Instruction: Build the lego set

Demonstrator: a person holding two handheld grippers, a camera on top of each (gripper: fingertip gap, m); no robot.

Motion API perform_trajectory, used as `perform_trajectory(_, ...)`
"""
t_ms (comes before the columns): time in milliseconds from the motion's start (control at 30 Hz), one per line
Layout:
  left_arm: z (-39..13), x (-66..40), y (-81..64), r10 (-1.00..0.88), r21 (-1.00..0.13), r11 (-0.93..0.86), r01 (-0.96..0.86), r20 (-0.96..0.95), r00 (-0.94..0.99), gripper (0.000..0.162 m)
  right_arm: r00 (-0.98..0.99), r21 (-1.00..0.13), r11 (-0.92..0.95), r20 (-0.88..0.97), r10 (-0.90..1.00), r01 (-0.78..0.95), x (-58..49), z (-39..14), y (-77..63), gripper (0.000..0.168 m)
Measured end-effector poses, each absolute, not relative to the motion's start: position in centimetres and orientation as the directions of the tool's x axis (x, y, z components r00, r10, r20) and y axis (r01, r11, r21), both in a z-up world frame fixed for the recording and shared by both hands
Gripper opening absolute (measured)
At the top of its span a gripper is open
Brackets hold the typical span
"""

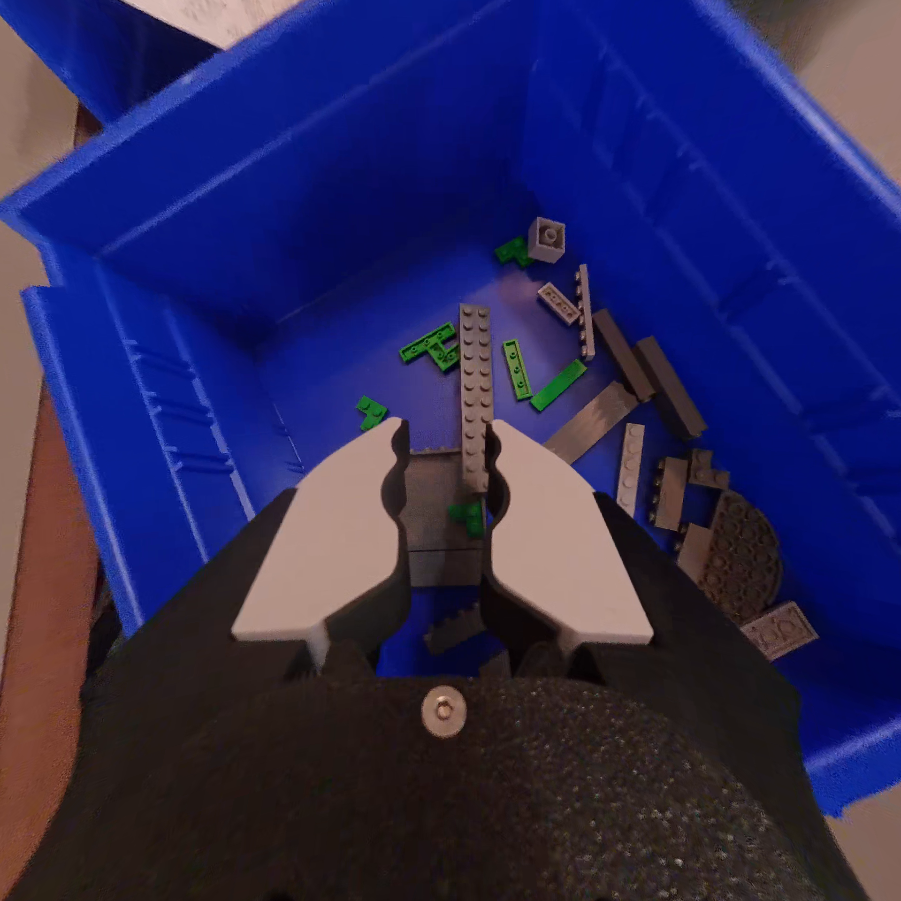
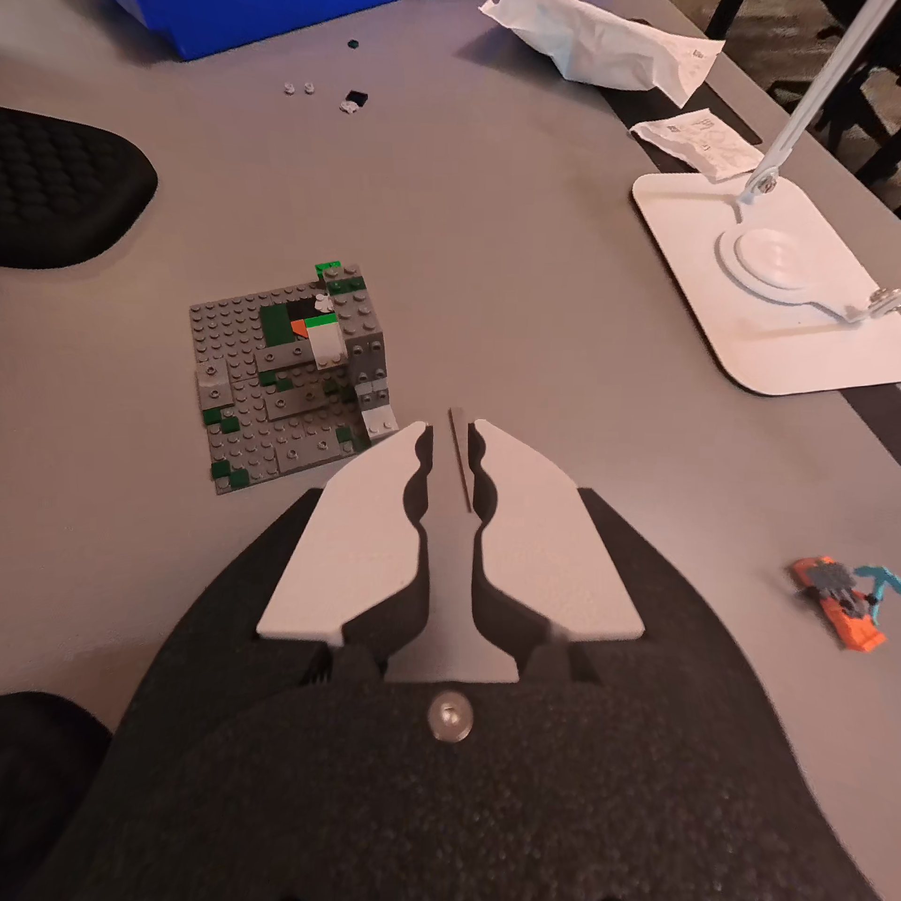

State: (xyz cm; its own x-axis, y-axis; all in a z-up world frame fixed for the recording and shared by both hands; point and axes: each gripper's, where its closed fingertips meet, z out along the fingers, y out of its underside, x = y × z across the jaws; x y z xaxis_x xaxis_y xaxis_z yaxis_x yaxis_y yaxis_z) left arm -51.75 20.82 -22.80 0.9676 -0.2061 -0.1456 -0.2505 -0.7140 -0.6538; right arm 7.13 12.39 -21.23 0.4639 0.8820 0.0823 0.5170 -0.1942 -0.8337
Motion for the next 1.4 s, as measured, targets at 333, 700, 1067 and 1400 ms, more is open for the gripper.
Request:
perform_trajectory(333, -20.9, -44.9, 11.8, -0.680, -0.546, -0.559, -0.624, -0.128, 0.722, 0.040, 0.471, -0.837, -0.206, 0.069, 0.879, 0.507, 7.5, -21.5, 12.1, 0.013)
perform_trajectory(700, -27.5, -47.5, 6.6, -0.873, -0.101, -0.397, -0.912, -0.266, 0.409, 0.028, 0.443, -0.831, -0.184, 0.082, 0.893, 0.524, 6.2, -21.2, 12.0, 0.013)
perform_trajectory(1067, -15.5, -46.2, 6.8, -0.950, -0.204, -0.283, -0.937, -0.072, 0.302, 0.029, 0.444, -0.836, -0.173, 0.092, 0.891, 0.521, 6.0, -20.2, 11.8, 0.013)
perform_trajectory(1400, -14.1, -46.4, 9.4, -0.938, -0.269, -0.313, -0.911, -0.067, 0.341, 0.029, 0.456, -0.848, -0.185, 0.074, 0.887, 0.497, 6.5, -20.7, 11.5, 0.013)
